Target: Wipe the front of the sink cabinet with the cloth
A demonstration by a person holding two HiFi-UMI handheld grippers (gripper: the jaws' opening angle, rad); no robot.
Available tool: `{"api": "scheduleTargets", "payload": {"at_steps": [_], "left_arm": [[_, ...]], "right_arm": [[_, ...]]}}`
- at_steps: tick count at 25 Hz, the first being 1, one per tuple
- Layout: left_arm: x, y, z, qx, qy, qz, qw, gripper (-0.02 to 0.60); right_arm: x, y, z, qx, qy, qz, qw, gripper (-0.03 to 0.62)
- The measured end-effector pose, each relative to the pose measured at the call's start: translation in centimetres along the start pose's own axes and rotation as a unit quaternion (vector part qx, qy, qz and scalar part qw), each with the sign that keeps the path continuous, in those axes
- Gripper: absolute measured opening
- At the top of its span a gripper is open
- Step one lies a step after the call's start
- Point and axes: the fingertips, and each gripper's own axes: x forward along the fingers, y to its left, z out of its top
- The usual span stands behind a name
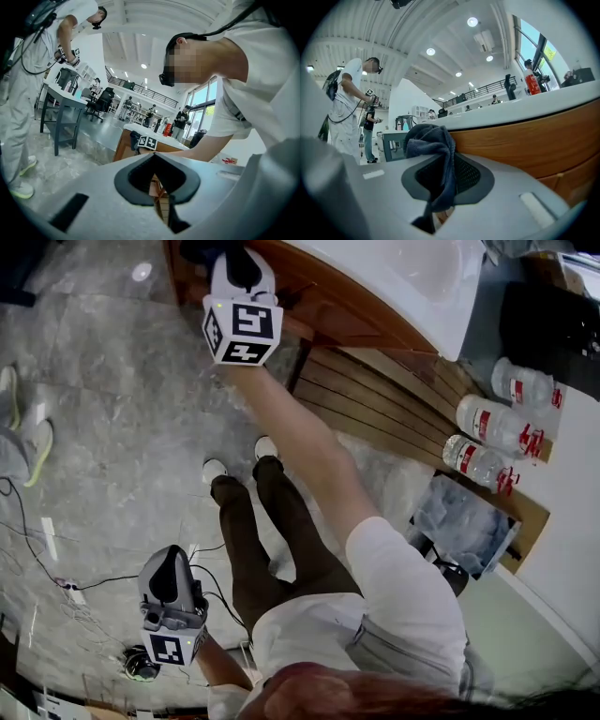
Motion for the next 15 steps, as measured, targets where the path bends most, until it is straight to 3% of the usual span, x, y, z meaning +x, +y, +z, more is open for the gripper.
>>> {"api": "scheduleTargets", "payload": {"at_steps": [7,15], "left_arm": [[4.4,-1.8,0.9,0.054,0.006,-0.045,0.9975,0.002],[11.2,-4.3,1.2,0.118,-0.002,-0.111,0.9868,0.002]], "right_arm": [[-7.5,-9.2,1.0,-0.022,-0.019,-0.053,0.998,0.061],[-15.2,-19.3,1.0,-0.046,-0.017,-0.122,0.991,0.061]]}}
